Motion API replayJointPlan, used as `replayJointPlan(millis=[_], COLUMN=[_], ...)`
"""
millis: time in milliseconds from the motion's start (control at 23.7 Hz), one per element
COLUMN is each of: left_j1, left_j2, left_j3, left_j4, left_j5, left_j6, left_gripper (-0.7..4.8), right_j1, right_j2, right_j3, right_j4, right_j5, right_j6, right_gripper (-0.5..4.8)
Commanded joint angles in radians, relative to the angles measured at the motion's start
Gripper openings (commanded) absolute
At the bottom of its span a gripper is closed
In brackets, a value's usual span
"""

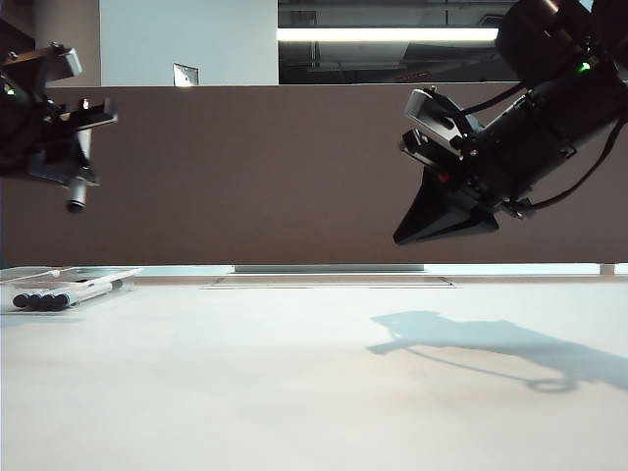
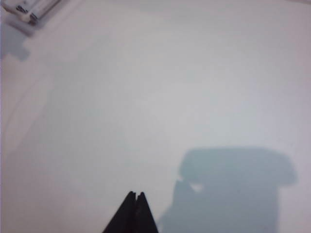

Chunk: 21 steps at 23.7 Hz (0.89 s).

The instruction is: Pick up the black marker on the right and put it into the packaging box on the left, making sure the marker fit the shape of the box's grooves.

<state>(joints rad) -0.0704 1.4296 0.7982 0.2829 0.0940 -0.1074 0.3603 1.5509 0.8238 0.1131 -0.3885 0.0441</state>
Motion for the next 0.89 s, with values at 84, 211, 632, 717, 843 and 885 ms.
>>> replayJointPlan(millis=[84, 211, 632, 717, 843, 885], left_j1=[0.076, 0.084, 0.081, 0.081, 0.081, 0.081], left_j2=[0.093, 0.19, 0.385, 0.4, 0.421, 0.425], left_j3=[0.151, 0.259, 0.389, 0.389, 0.389, 0.389], left_j4=[-0.12, -0.196, -0.251, -0.251, -0.248, -0.248], left_j5=[0.002, 0.002, 0.001, 0.001, 0.002, 0.002], left_j6=[0.056, 0.102, 0.154, 0.162, 0.163, 0.163], left_gripper=[-0.06, -0.06, -0.06, -0.06, -0.06, -0.06], right_j1=[0.001, 0.002, 0.001, 0.002, 0.002, 0.002], right_j2=[-0.005, -0.006, -0.007, -0.007, -0.007, -0.007], right_j3=[0.002, 0.002, 0.002, 0.002, 0.002, 0.002], right_j4=[-0.031, -0.031, -0.034, -0.034, -0.034, -0.034], right_j5=[-0.014, -0.018, -0.037, -0.04, -0.04, -0.04], right_j6=[-0.003, -0.003, -0.003, -0.003, -0.003, -0.003], right_gripper=[-0.09, -0.09, -0.09, -0.09, -0.09, -0.09])
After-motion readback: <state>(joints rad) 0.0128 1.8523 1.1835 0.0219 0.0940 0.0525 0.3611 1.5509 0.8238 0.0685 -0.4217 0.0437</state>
